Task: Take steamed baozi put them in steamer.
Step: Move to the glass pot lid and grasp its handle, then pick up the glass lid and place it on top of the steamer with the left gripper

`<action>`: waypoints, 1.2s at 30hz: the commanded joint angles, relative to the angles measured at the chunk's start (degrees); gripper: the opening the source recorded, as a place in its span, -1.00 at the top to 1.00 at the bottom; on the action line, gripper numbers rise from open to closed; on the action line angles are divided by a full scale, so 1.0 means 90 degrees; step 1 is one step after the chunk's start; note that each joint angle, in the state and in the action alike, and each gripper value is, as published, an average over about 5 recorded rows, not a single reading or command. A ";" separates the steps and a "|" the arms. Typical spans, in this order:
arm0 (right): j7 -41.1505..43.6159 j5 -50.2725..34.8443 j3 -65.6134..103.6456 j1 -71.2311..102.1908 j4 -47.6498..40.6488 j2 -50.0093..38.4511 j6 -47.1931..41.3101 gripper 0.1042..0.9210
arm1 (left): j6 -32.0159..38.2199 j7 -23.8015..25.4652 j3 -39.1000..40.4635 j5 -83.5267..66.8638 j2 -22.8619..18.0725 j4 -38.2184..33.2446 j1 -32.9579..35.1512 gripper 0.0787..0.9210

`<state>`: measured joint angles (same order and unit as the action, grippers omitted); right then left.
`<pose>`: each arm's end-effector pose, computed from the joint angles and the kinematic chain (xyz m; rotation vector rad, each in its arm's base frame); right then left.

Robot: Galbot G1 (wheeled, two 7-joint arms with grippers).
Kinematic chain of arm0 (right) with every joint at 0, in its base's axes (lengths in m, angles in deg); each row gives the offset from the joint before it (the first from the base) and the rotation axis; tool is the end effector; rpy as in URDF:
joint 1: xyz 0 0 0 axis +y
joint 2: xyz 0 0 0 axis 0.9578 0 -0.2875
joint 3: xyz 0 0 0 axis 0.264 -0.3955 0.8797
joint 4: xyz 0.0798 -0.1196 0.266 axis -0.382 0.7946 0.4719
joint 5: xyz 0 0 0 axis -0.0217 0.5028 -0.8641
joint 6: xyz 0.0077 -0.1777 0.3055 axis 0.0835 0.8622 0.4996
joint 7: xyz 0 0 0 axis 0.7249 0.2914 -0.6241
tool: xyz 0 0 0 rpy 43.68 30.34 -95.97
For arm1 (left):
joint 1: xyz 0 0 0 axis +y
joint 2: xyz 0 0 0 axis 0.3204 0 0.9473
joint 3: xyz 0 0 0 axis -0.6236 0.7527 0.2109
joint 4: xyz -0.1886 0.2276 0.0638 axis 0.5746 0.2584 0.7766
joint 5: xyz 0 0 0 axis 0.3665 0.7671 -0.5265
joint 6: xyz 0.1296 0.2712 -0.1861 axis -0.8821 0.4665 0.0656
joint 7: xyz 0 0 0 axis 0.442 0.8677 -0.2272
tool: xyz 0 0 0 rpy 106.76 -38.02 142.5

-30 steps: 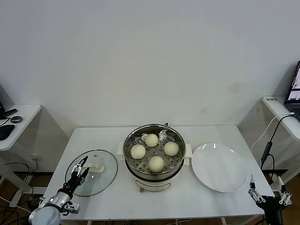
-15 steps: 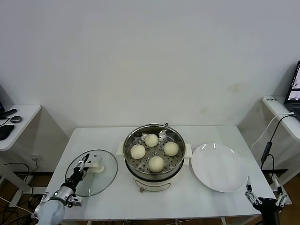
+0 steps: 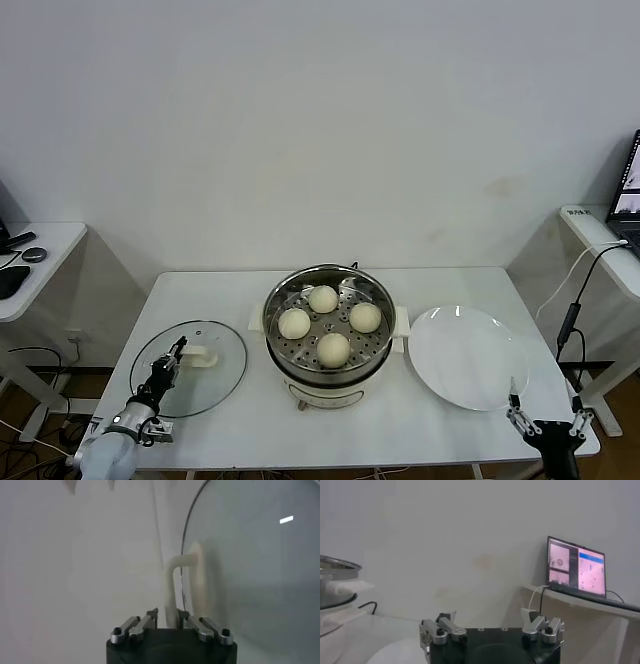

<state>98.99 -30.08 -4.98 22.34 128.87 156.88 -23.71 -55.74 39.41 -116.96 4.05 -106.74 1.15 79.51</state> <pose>0.1262 -0.1370 -0.3099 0.2841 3.0669 -0.3694 0.2876 0.1836 -0.3937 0.2824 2.1029 2.2959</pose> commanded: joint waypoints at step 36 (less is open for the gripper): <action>-0.0207 0.1558 -0.1225 -0.0341 -0.1222 0.0028 0.0467 -0.76 | -0.5568 0.3161 0.4734 -0.1132 0.0893 -0.5028 -0.1300 0.79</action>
<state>98.13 -19.83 -13.85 20.21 120.97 156.92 -20.44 -97.51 60.68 -97.77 -14.41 -94.89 -45.34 82.21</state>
